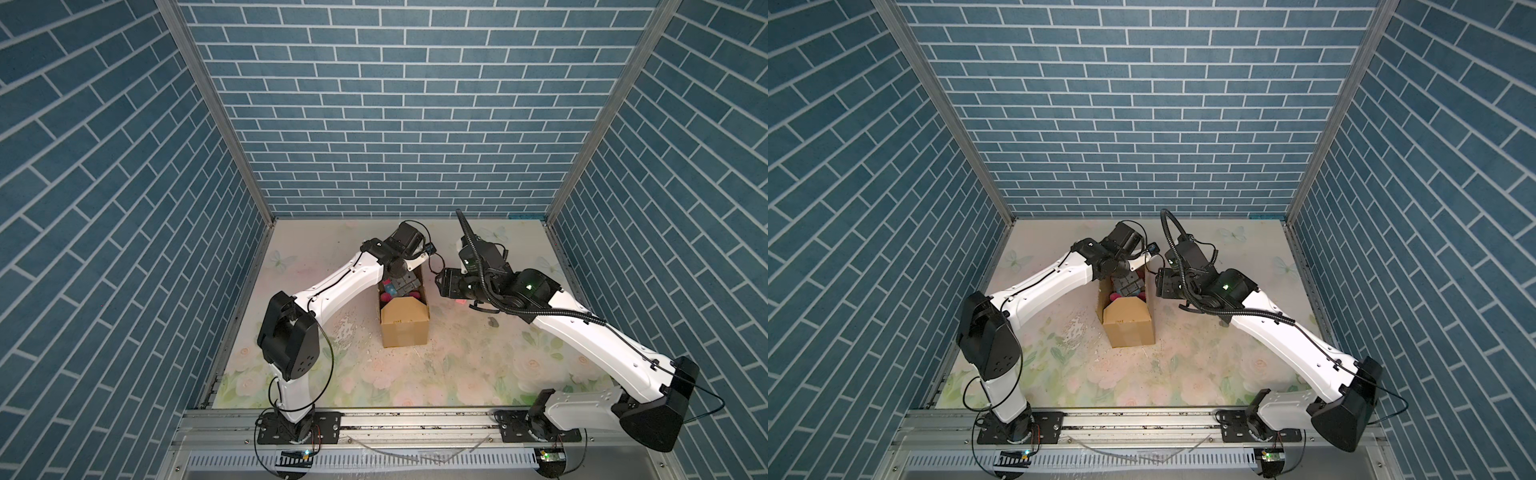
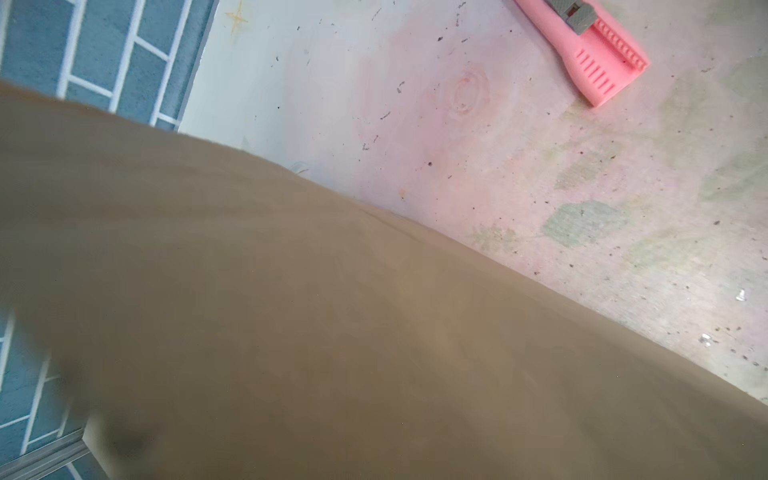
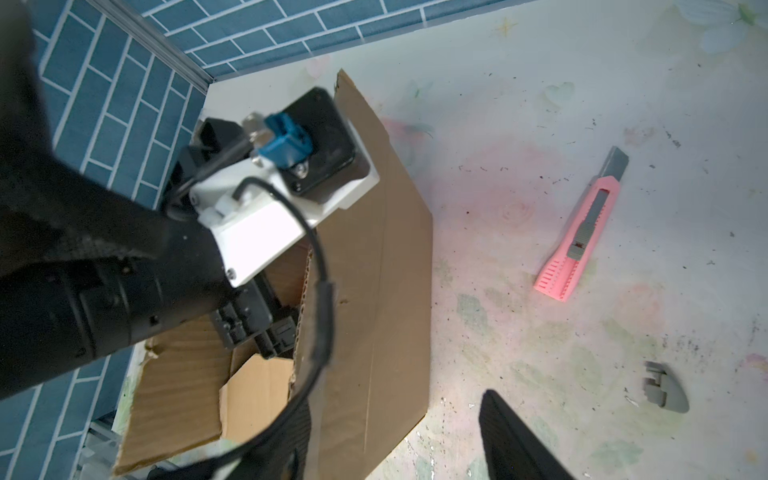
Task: Unpack the express box
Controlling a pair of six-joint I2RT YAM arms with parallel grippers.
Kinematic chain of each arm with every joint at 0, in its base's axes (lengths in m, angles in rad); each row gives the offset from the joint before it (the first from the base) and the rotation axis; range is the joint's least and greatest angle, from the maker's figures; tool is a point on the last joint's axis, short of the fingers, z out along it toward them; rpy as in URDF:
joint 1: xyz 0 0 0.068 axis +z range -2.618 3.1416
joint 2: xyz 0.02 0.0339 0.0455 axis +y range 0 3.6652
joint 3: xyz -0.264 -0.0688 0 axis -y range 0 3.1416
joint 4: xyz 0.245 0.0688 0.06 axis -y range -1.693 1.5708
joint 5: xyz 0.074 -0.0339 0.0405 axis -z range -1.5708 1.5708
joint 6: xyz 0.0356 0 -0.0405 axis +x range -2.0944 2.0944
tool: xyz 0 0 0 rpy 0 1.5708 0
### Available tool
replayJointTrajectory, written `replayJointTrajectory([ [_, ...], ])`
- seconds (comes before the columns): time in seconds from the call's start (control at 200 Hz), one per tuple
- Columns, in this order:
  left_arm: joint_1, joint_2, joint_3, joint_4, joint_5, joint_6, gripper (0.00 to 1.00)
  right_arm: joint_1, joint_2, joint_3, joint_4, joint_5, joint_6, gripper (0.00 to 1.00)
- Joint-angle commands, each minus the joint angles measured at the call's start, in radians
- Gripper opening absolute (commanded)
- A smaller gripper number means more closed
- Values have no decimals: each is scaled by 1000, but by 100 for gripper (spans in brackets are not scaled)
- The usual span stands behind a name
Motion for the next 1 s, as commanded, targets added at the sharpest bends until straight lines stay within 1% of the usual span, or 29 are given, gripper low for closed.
replayJointTrajectory([
  [0.0,9,3,20,25,4,-19,95,35,19,1,17,39,53,65],
  [0.205,12,-13,18,26,11,-27,95,107,45,20,11,80,72,65],
  [0.375,17,-19,18,30,15,-32,95,136,95,54,-25,109,86,65],
  [0.46,17,-21,17,31,13,-35,95,139,118,58,-33,119,93,62],
  [0.49,19,-20,17,31,14,-37,95,138,123,56,-36,125,97,59],
  [0.525,19,-24,17,31,14,-37,95,139,129,54,-39,133,97,53],
  [0.55,20,-23,17,31,14,-38,95,139,129,51,-39,143,99,48],
  [0.595,22,-25,17,31,14,-38,95,139,128,43,-40,156,100,33],
  [0.625,23,-28,17,31,12,-38,95,139,127,38,-38,160,100,26],
  [0.71,28,-31,21,28,9,-37,95,138,113,22,-29,175,100,12],
  [0.81,36,-31,36,18,-4,-31,95,135,81,-1,-11,185,95,4],
  [0.935,41,-33,57,18,-29,-26,95,127,58,-6,-13,170,77,0],
  [0.995,45,-36,68,20,-34,-27,95,123,56,-3,-20,155,67,0],
])
